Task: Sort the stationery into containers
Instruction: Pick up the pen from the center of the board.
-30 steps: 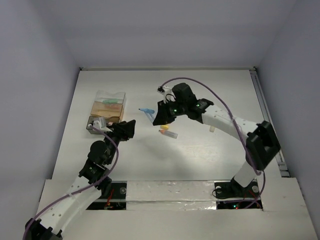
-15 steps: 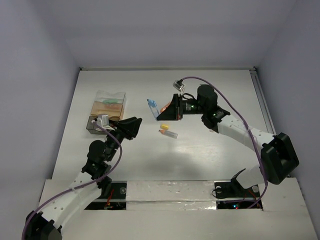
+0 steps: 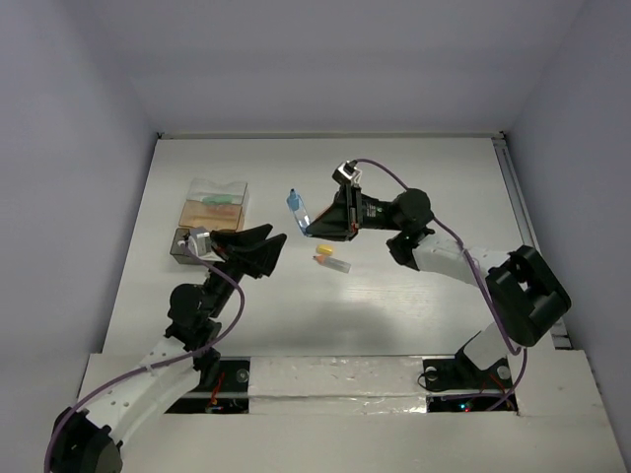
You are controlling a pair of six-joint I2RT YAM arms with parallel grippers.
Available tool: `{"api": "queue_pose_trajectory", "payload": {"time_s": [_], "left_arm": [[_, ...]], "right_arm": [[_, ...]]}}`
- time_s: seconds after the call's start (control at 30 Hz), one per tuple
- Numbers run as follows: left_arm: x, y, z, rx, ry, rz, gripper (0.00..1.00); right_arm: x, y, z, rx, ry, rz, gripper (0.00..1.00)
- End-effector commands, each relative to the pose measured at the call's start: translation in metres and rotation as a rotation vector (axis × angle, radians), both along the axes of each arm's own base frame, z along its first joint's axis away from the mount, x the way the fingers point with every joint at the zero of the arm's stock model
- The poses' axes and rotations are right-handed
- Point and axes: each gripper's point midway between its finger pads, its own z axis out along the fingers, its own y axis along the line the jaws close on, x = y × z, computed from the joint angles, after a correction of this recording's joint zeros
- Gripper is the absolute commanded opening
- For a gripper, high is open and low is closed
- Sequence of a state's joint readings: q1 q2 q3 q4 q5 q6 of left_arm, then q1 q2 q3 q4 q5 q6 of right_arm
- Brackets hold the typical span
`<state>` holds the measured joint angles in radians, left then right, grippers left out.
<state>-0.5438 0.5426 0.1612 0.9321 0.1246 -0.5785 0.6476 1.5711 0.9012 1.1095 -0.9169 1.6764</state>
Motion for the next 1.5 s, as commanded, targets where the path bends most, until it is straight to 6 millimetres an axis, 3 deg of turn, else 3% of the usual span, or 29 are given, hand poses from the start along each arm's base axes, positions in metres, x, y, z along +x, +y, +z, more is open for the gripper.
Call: {"api": "queue_pose_trajectory", "payload": {"time_s": [0.0, 0.23, 0.5, 1.33, 1.43, 1.47], "left_arm": [[-0.005, -0.002, 0.026, -0.004, -0.122, -0.005, 0.58], [0.001, -0.012, 0.032, 0.036, -0.154, -0.017, 0.57], [-0.008, -0.021, 0.050, 0.052, -0.221, -0.048, 0.57], [0.000, -0.021, 0.069, 0.077, -0.268, 0.008, 0.51], [0.001, -0.022, 0.068, 0.082, -0.264, 0.007, 0.41], [0.001, -0.021, 0.068, 0.081, -0.265, 0.008, 0.34]], "right_arm": [[-0.018, -0.005, 0.033, 0.122, -0.063, 0.034, 0.00], [-0.029, 0.000, 0.033, 0.128, -0.054, 0.061, 0.00], [-0.031, 0.002, 0.022, 0.119, -0.030, 0.067, 0.00], [-0.041, 0.012, 0.006, 0.101, 0.029, 0.119, 0.00], [-0.040, 0.012, 0.007, 0.103, 0.033, 0.118, 0.00], [-0.040, 0.012, 0.007, 0.102, 0.037, 0.119, 0.00]]}}
